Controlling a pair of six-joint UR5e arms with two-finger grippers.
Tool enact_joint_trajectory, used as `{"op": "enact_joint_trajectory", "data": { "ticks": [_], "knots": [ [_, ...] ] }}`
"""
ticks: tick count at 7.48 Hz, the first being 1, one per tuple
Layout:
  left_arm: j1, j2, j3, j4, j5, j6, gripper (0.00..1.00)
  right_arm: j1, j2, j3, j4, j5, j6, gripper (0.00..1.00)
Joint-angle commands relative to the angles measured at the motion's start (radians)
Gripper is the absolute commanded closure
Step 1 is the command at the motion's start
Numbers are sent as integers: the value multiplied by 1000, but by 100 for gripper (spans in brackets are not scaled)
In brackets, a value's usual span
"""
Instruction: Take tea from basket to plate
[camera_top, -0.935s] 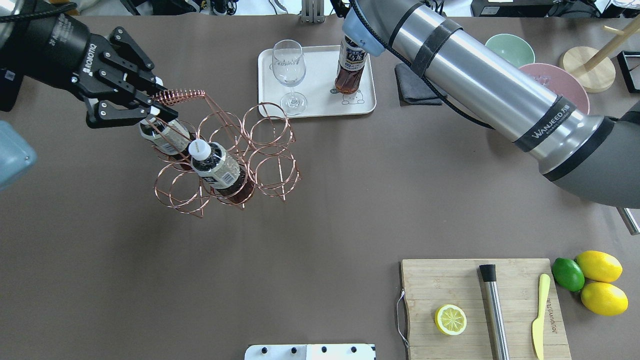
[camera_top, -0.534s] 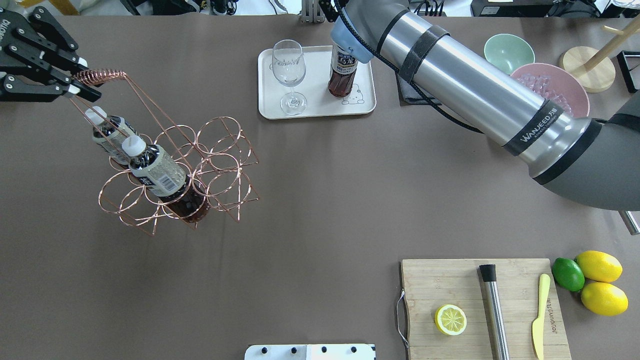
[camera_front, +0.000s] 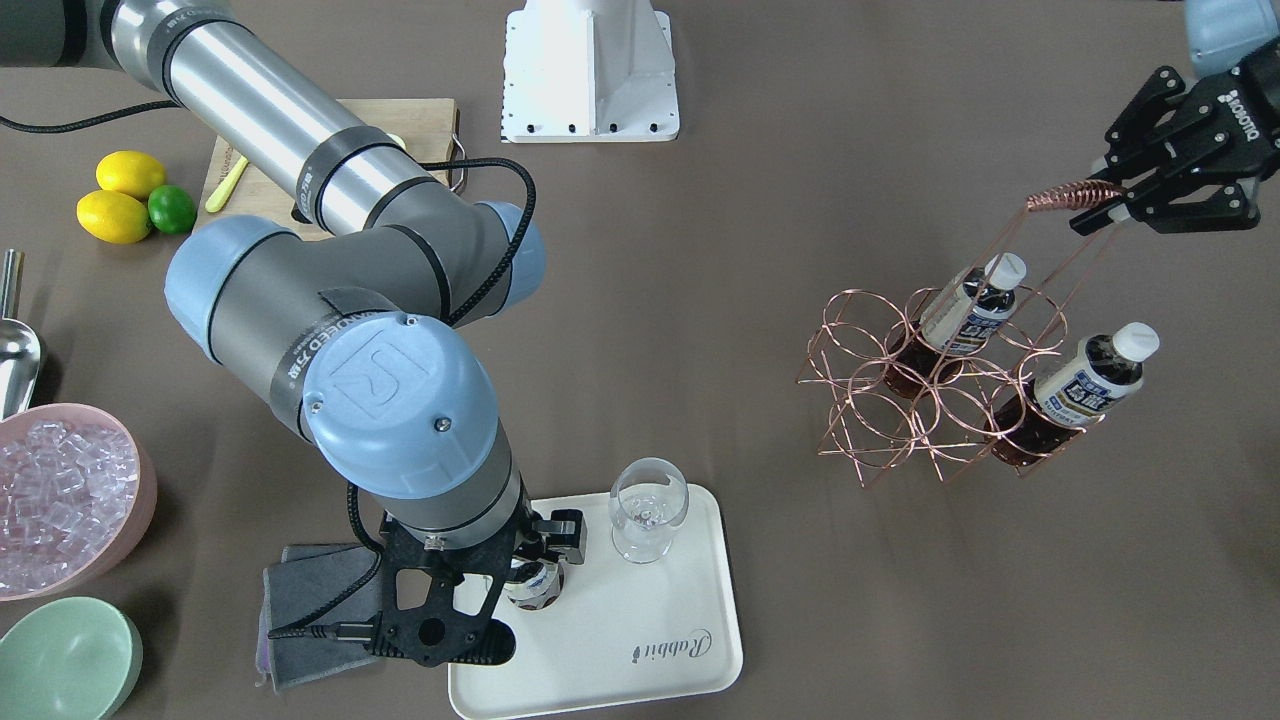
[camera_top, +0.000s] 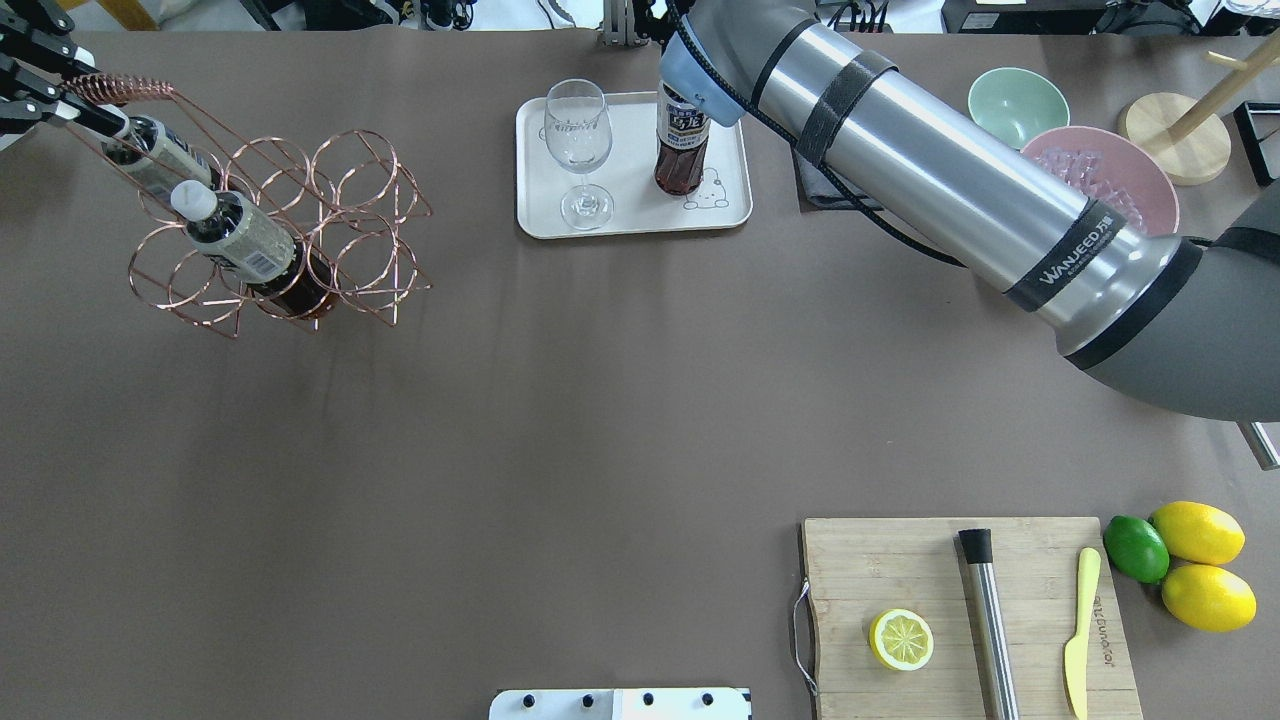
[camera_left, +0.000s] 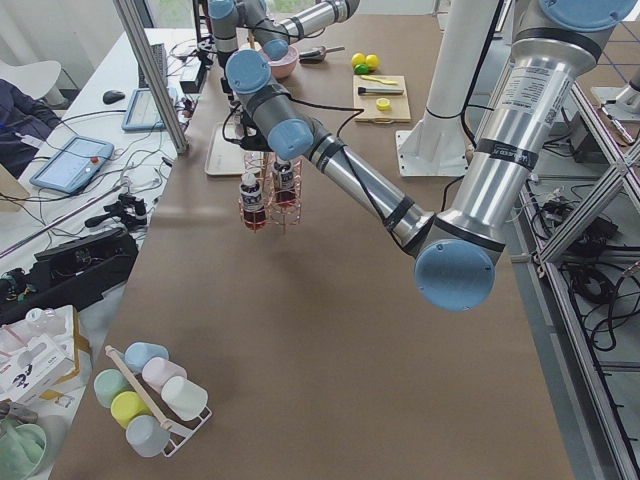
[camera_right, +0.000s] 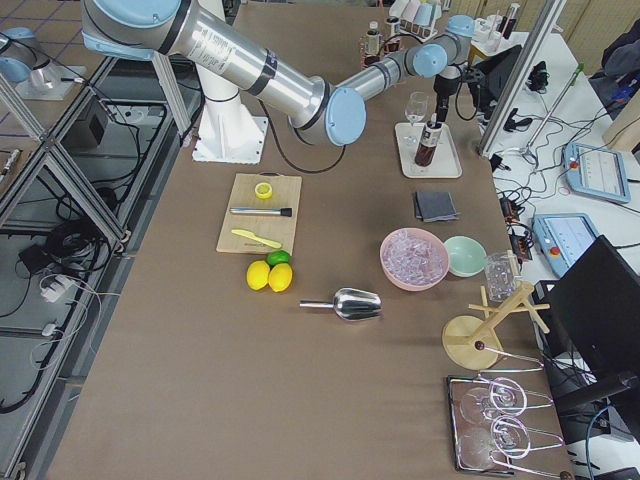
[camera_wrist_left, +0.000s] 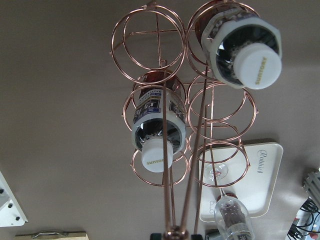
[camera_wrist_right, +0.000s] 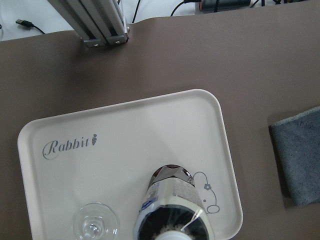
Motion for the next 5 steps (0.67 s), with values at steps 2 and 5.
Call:
{"op": "enact_joint_trajectory", "data": {
  "ticks": [2,5],
  "knots": [
    [-45,-108,277,29,7,221,100,1,-43,210,-176,40,-60,0],
    [-103,-177,317,248,16,424,100,5,-395,734,-331,66,-96,0]
  ]
}}
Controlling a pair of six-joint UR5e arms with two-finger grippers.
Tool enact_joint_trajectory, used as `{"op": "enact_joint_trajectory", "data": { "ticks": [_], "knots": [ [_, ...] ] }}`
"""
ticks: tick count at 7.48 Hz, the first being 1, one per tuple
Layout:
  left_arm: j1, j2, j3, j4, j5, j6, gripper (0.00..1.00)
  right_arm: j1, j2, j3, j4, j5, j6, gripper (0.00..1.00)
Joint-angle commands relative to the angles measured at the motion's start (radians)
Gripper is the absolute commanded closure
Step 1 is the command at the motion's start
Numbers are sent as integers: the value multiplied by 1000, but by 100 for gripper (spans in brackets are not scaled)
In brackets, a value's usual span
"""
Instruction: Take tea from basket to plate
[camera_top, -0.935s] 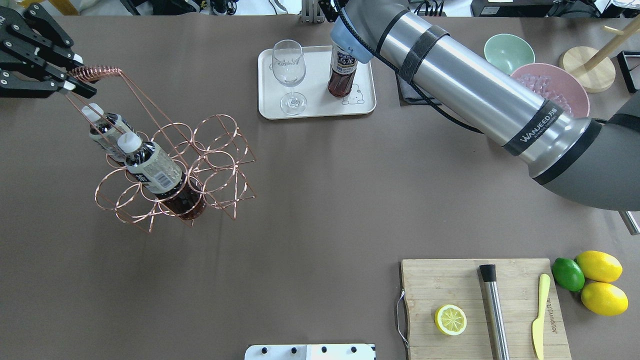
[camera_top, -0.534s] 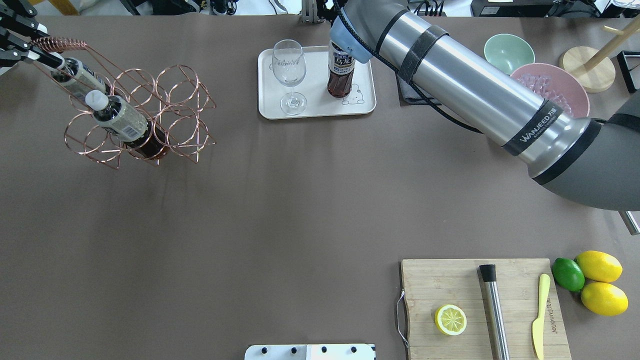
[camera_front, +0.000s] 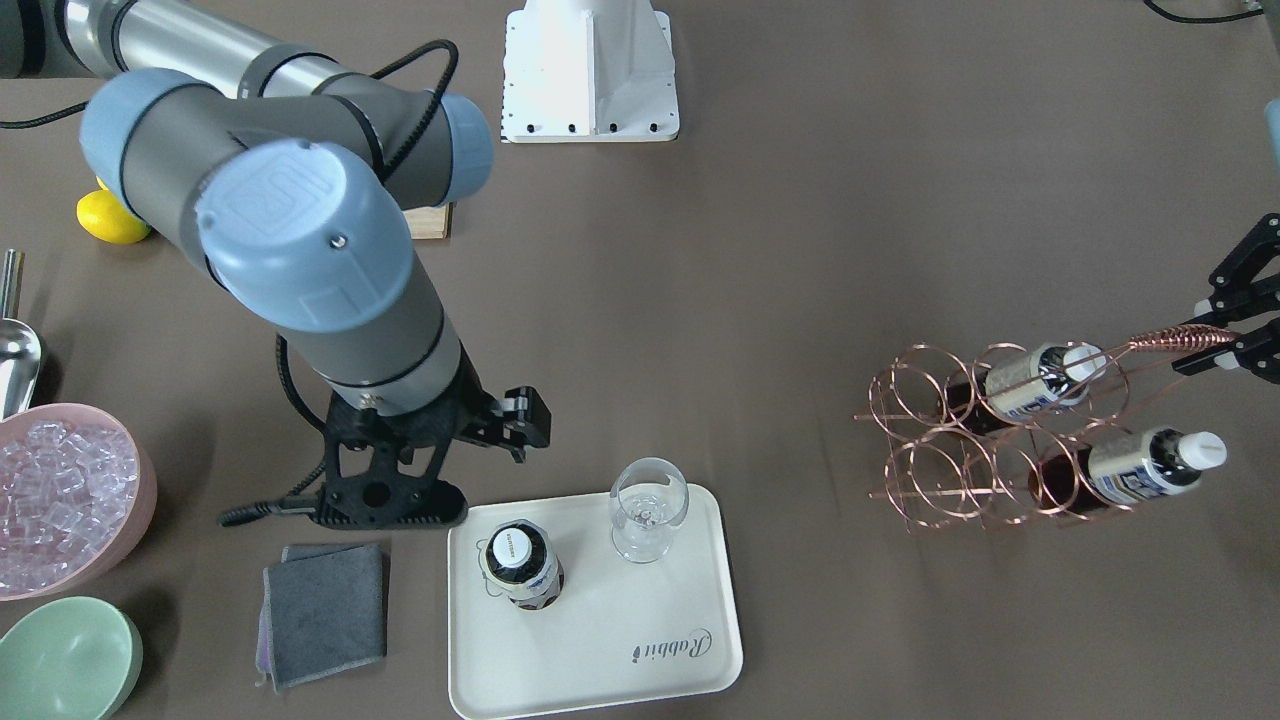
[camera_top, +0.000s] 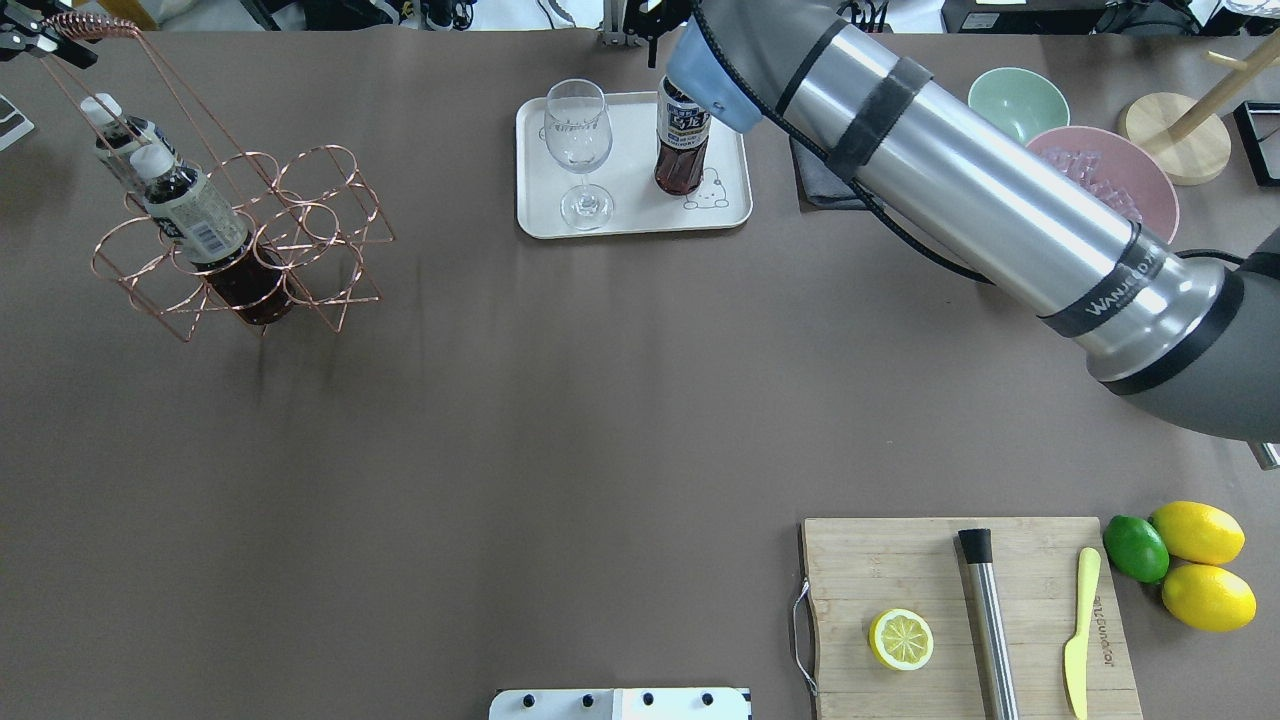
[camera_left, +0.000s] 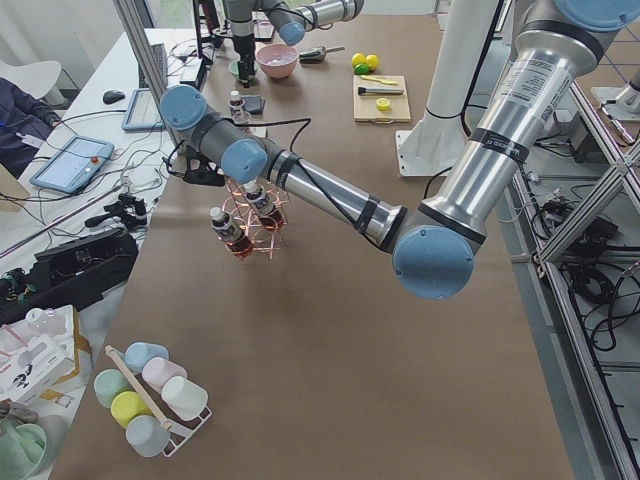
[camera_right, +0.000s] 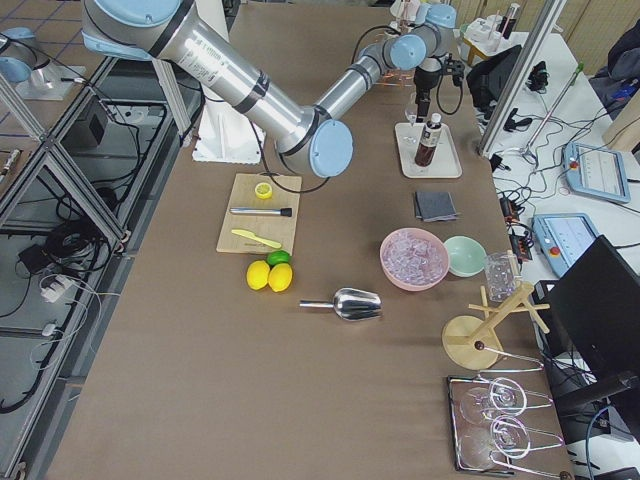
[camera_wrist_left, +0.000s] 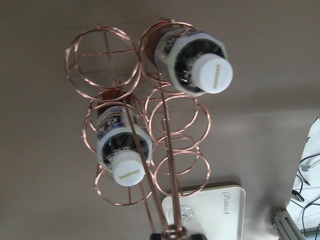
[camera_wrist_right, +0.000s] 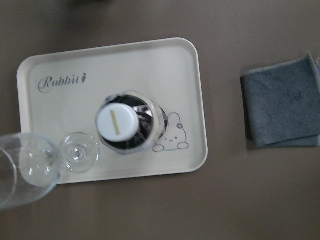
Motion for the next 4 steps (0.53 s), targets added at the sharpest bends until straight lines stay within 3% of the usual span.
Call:
{"op": "enact_joint_trajectory", "data": {
  "ticks": [1,3,4],
  "knots": [
    [-59,-56,52,150,8,186,100,1,-341,483,-152,12,-70,0],
    [-75,-102,185,153,51,301,100,108,-613,702,-160,73,-237,0],
    [-85,-106,222,153,51,346,100,172,-708,747,-160,107,-313,0]
  ]
}}
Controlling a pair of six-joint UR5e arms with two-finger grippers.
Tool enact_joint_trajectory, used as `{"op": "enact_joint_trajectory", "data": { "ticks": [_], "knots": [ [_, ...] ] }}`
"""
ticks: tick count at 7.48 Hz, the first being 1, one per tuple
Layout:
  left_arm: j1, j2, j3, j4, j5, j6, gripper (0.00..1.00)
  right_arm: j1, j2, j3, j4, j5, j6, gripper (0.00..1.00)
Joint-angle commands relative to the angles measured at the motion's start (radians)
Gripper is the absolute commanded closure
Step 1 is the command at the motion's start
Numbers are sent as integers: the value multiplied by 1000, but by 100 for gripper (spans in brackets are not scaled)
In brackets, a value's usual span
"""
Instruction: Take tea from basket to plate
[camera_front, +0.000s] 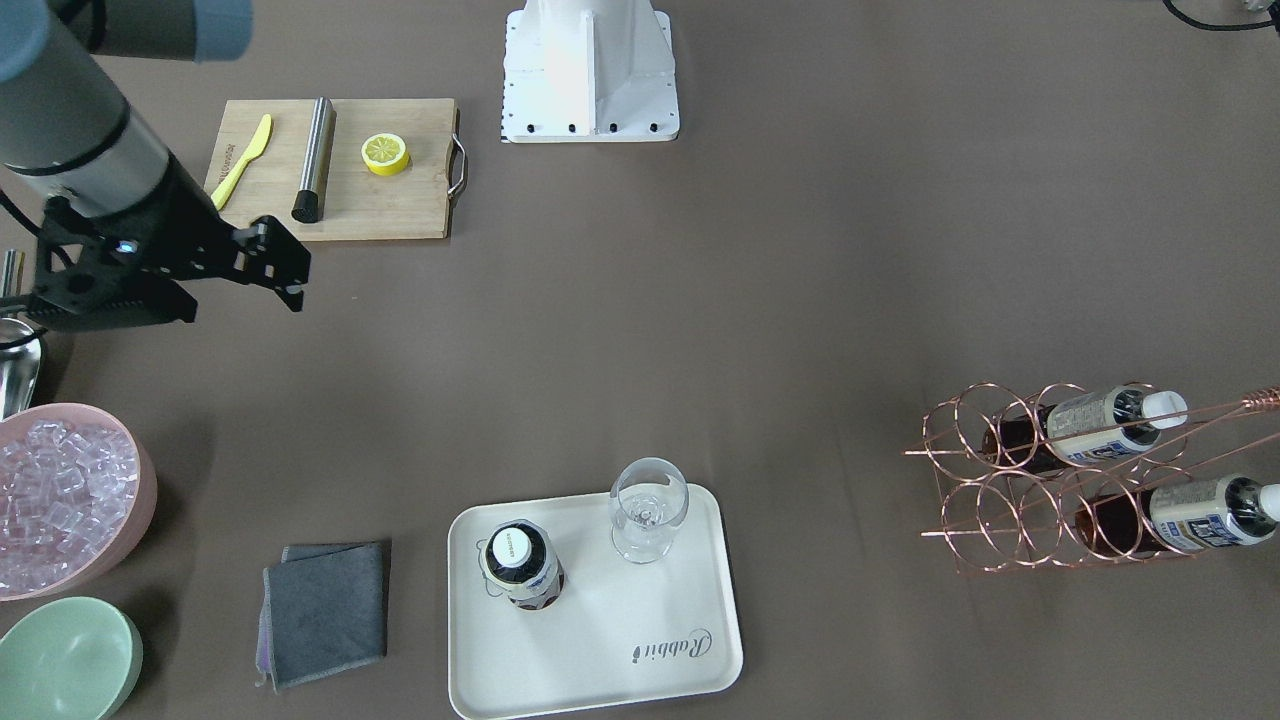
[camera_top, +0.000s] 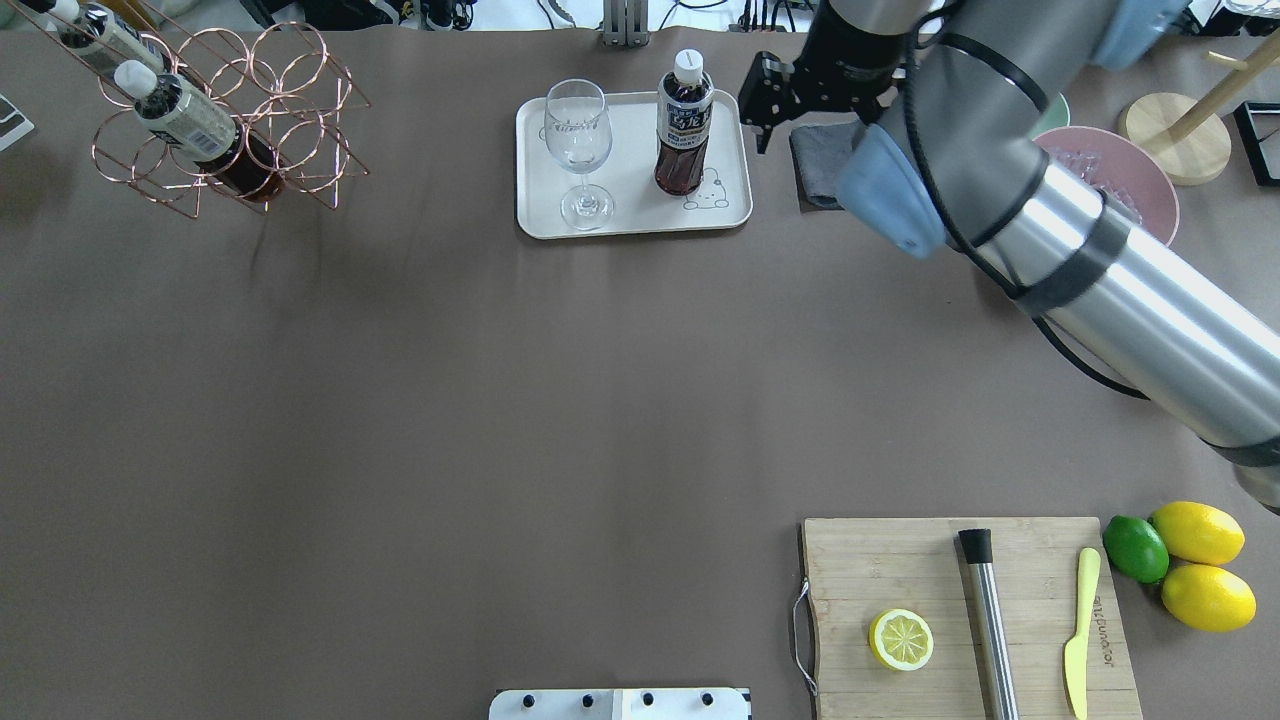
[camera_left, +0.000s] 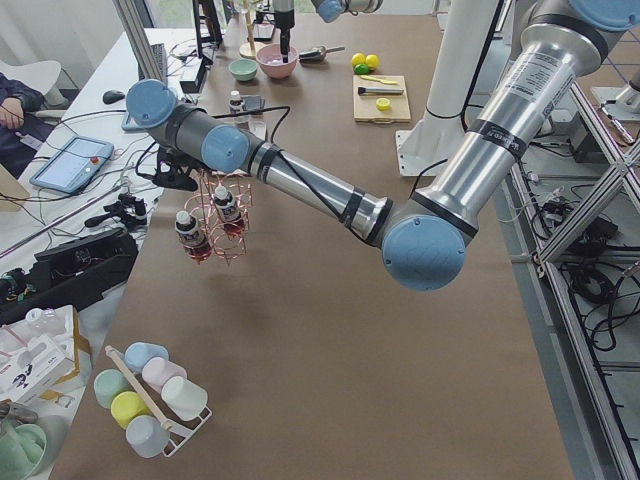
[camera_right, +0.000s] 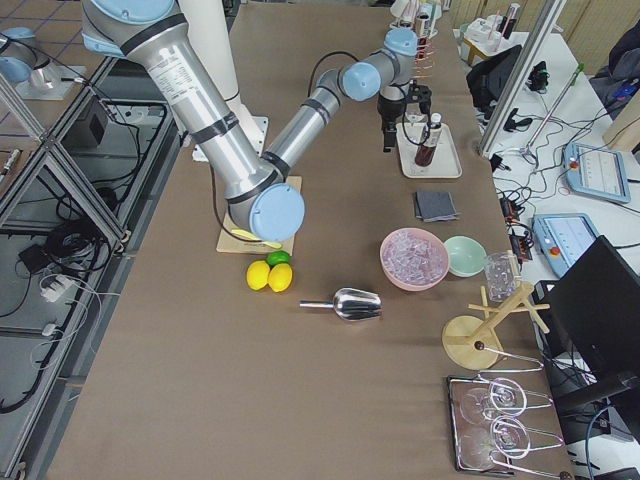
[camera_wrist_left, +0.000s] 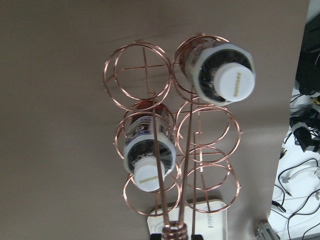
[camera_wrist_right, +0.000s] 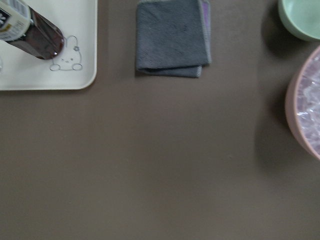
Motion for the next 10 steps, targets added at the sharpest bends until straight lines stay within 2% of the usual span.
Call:
{"op": "enact_joint_trajectory", "data": {
  "ticks": [1,3,5,7,9,10],
  "knots": [
    [-27,-21,94,7,16,116,100,136,-328,196,-6,92,-215,0],
    [-26,-23,118,7,34,140,100,283,-512,222,-6,146,-437,0],
    [-26,-21,147,7,36,172,100,429,-648,221,-36,151,-660,0],
    [-23,-23,172,8,37,203,100,551,-651,52,-43,146,-913,0],
    [-23,-24,172,8,37,203,100,610,-651,-52,-33,64,-1105,0],
    [-23,-26,172,8,37,203,100,635,-636,-102,-32,62,-1144,0]
  ]
}}
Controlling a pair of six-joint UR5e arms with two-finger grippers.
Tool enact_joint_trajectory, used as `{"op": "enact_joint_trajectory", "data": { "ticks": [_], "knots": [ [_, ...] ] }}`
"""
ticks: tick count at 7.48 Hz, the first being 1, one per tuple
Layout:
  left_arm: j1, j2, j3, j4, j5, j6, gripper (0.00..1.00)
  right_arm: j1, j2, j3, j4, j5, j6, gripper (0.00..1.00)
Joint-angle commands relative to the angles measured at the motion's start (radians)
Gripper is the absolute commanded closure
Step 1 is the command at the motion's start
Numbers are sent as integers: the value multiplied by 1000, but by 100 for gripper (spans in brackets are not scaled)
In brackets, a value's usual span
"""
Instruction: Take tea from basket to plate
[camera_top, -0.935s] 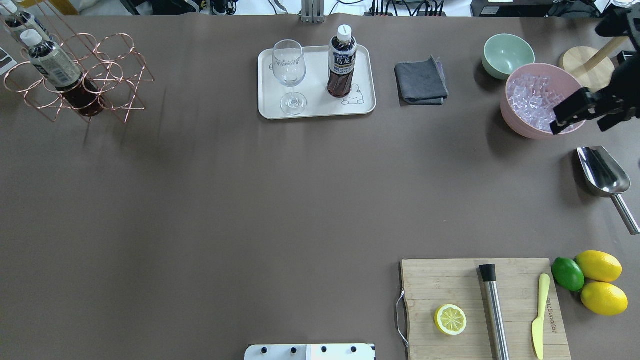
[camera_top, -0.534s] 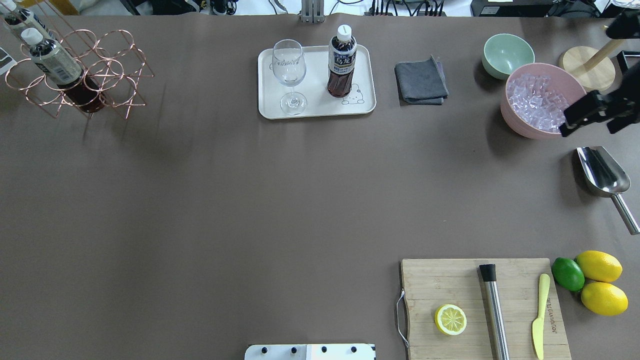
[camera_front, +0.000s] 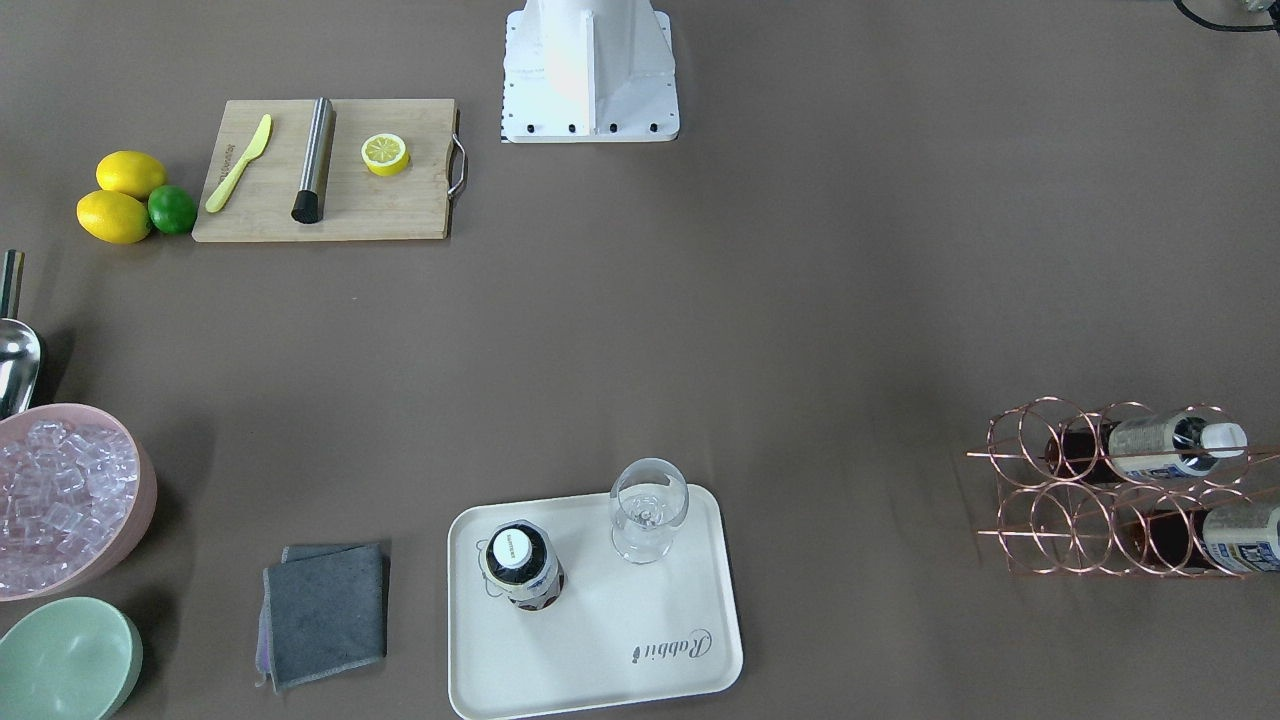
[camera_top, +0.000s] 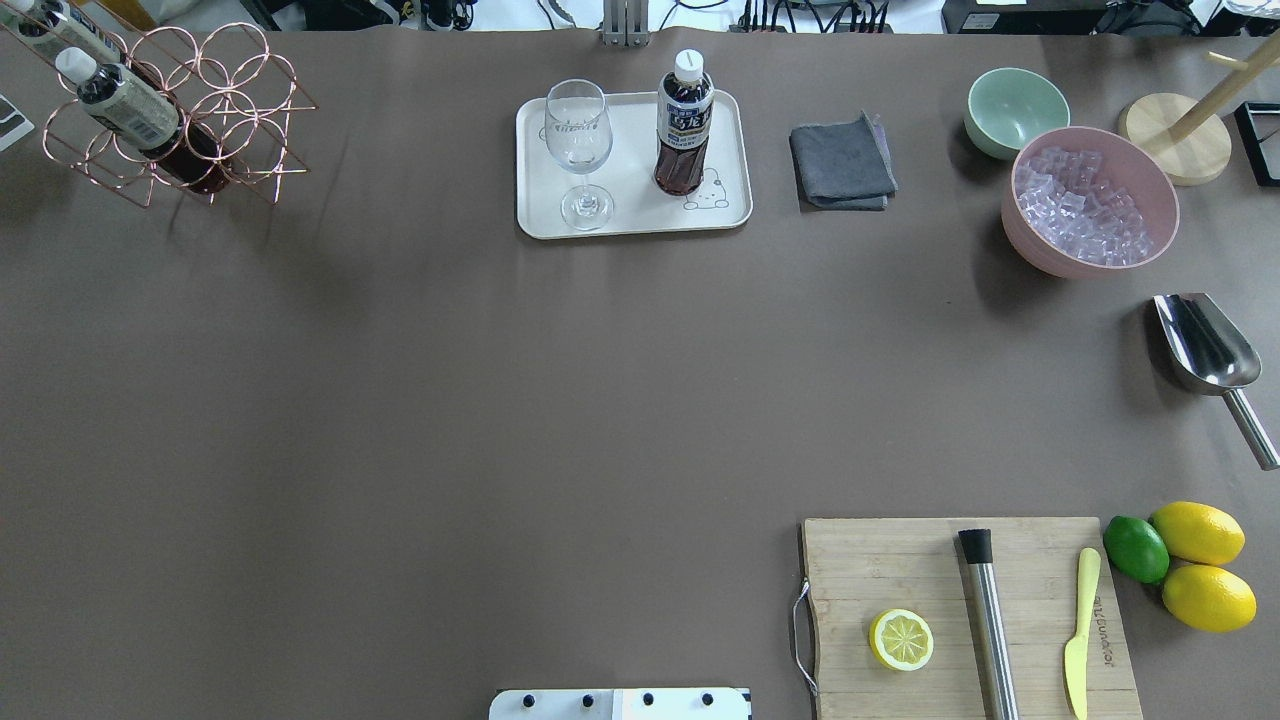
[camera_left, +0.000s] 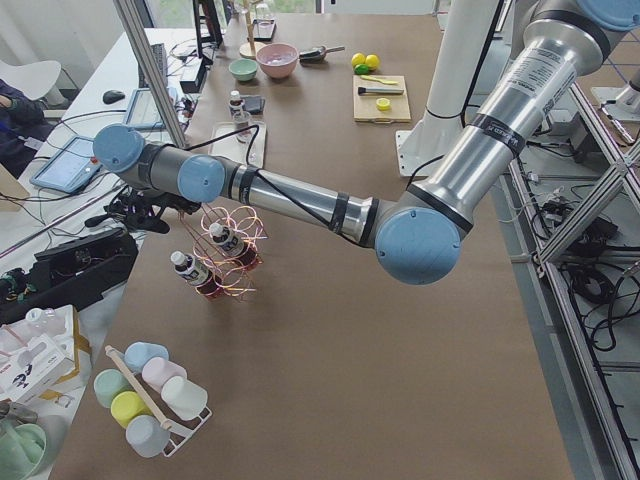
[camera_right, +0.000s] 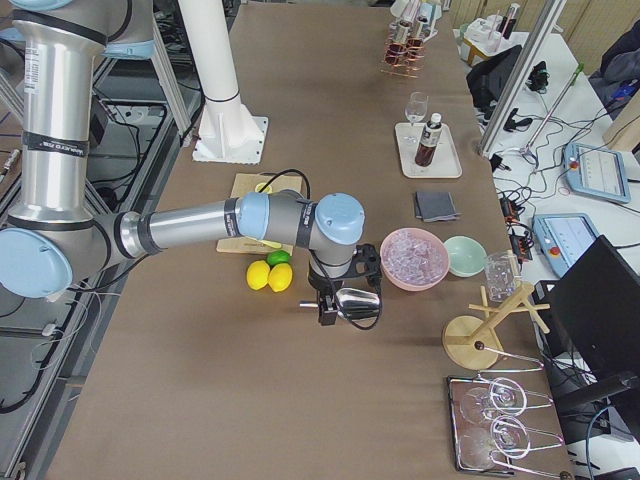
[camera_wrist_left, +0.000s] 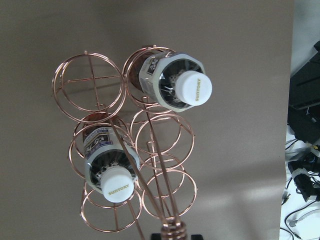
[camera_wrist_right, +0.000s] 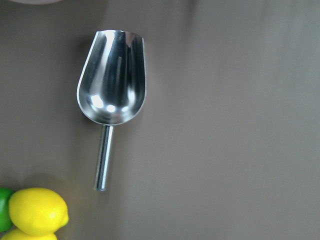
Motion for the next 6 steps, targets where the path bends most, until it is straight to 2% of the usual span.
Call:
{"op": "enact_joint_trajectory", "data": {
  "ticks": [1,3,6],
  "knots": [
    [2,-2,3,1,2,1,100,82,26,-130,7,-31,-124,0],
    [15,2,3,-1,31,3,100,79,60,-219,7,-25,-168,0],
    [17,5,11,-1,35,53,100,79,76,-227,8,-20,-205,0]
  ]
}}
